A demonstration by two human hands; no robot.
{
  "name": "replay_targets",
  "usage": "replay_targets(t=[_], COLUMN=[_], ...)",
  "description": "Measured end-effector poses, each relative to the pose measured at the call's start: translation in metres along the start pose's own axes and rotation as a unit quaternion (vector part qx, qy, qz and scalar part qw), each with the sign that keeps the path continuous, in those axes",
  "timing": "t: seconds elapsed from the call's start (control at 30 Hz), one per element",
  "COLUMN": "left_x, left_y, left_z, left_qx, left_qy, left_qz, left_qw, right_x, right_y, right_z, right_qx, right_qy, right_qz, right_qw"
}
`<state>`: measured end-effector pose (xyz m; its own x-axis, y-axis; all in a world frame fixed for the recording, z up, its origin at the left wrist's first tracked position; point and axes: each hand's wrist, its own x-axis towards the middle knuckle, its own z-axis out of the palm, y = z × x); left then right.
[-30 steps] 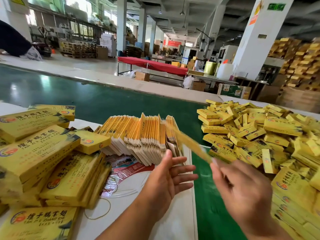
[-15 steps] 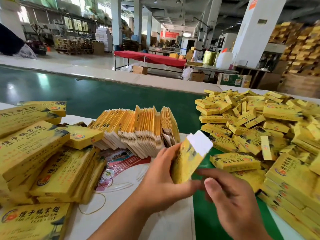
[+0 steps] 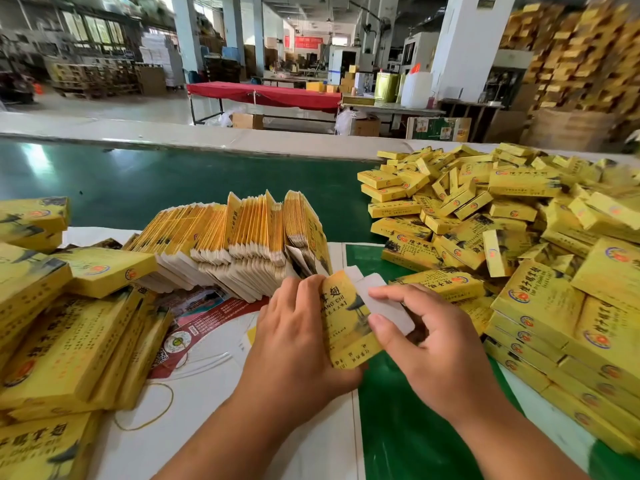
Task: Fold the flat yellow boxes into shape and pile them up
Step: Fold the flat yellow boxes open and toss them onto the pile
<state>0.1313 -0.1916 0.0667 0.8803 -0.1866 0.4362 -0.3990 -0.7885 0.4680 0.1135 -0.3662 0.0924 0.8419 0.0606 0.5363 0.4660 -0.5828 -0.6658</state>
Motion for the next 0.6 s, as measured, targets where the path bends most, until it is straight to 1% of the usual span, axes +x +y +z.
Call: replay_targets(t=[0.13, 0.23, 0.3, 0.4, 0.53, 0.6], left_x=[-0.001, -0.002, -0.002, -0.002, -0.001, -0.002], left_y=[0.003, 0.004, 0.006, 0.007, 0.007, 0.007], left_z=[0.0, 0.001, 0.002, 0.001, 0.0, -0.001], left_qx=[0.026, 0.054, 0.07, 0.075, 0.058, 0.045], left_qy=[0.026, 0.023, 0.023, 0.02, 0.009, 0.002], left_qz=[-0.004, 0.0, 0.009, 0.009, -0.004, -0.011], left_qw=[0.999, 0.998, 0.997, 0.997, 0.998, 0.999], right_x=[-0.003, -0.004, -0.004, -0.002, 0.001, 0.003], right_y=[-0.005, -0.007, -0.007, -0.006, -0.004, -0.001], right_z=[0.002, 0.002, 0.001, -0.002, -0.011, -0.016], right_qx=[0.035, 0.068, 0.064, 0.032, -0.023, -0.033], right_qy=[-0.042, -0.059, -0.063, -0.077, -0.12, -0.143], right_qz=[0.046, 0.081, 0.098, 0.09, 0.063, 0.057], right_qw=[0.997, 0.993, 0.991, 0.992, 0.991, 0.988])
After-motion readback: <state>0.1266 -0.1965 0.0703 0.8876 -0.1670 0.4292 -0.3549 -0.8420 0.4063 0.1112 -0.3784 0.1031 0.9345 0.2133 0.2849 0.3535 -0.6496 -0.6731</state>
